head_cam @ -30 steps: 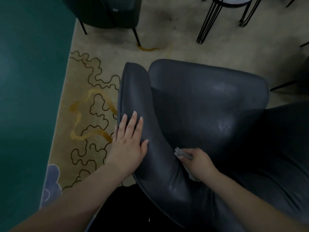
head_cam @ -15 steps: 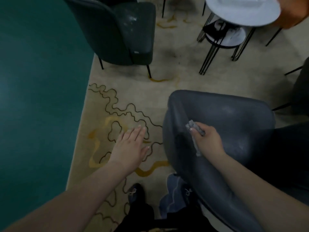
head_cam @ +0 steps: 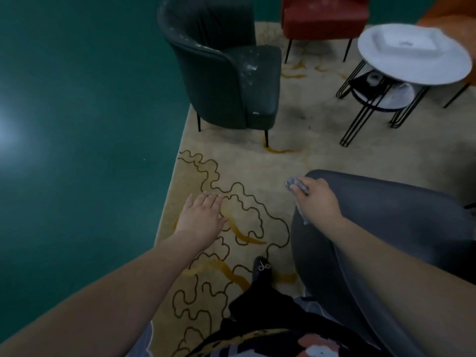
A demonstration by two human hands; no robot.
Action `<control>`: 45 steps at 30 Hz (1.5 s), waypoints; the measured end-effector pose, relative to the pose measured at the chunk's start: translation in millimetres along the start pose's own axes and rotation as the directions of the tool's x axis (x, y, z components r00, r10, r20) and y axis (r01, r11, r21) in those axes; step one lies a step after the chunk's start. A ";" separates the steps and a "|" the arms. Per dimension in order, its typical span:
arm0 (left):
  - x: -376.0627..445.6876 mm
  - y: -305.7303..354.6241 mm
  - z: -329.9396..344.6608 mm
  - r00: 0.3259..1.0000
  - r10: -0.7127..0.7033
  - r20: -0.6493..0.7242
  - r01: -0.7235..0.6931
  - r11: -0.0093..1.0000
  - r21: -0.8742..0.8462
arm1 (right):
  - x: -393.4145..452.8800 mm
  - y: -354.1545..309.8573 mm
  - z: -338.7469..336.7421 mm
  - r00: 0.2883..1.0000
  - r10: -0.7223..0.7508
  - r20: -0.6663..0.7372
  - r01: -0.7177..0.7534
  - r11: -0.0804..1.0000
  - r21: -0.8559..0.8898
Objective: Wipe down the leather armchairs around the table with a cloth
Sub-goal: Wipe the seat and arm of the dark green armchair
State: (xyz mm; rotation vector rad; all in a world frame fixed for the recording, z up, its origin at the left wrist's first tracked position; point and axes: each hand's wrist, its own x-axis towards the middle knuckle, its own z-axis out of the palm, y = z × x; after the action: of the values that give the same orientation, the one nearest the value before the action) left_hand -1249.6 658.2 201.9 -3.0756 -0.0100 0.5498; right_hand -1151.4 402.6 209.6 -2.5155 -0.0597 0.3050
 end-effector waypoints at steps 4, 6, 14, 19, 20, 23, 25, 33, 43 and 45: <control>38.9 -12.4 -12.1 1.000 -0.006 0.013 0.006 1.000 -0.005 | 41.7 -13.8 0.1 1.000 -0.025 -0.014 0.025 1.000 0.015; 65.2 -17.2 -21.9 1.000 -0.001 0.011 0.001 1.000 0.006 | 67.3 -17.1 -1.2 1.000 -0.031 -0.003 0.031 0.999 0.017; 157.8 -38.8 -65.0 1.000 0.004 0.011 -0.004 1.000 0.013 | 171.5 -35.1 -13.0 1.000 0.004 0.004 -0.005 0.998 0.066; 203.9 -61.5 -93.0 0.999 0.008 -0.034 -0.008 1.000 -0.011 | 226.5 -61.3 -18.1 1.000 -0.007 0.025 0.006 1.000 0.029; 214.1 -67.1 -97.7 0.999 0.010 -0.036 -0.010 1.000 -0.008 | 236.5 -66.6 -18.6 1.000 -0.005 0.023 0.004 1.000 0.026; 250.9 -85.6 -109.7 0.999 0.032 -0.034 -0.033 0.999 -0.010 | 266.9 -80.1 -18.8 1.000 0.007 0.020 -0.007 1.000 0.014; 281.1 -97.0 -116.6 0.998 0.057 -0.038 -0.056 0.998 0.013 | 289.6 -87.7 -20.6 1.000 0.031 0.005 -0.031 0.999 0.014; 400.0 -123.6 -151.9 0.970 0.238 -0.048 -0.235 0.970 0.067 | 371.3 -106.9 -38.4 0.979 0.160 -0.129 -0.159 0.987 0.016; 521.3 -85.0 -171.6 0.941 0.339 -0.016 -0.335 0.936 0.103 | 458.4 -65.3 -73.7 0.953 0.214 -0.214 -0.194 0.975 0.108; 551.3 -66.2 -176.1 0.940 0.342 -0.014 -0.338 0.934 0.119 | 485.8 -46.8 -88.6 0.956 0.212 -0.205 -0.194 0.976 0.101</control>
State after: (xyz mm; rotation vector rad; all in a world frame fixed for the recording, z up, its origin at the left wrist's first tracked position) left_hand -671.6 726.7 177.3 -2.9845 0.5452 0.4845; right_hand -657.2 445.3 207.6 -2.4622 0.2936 0.1120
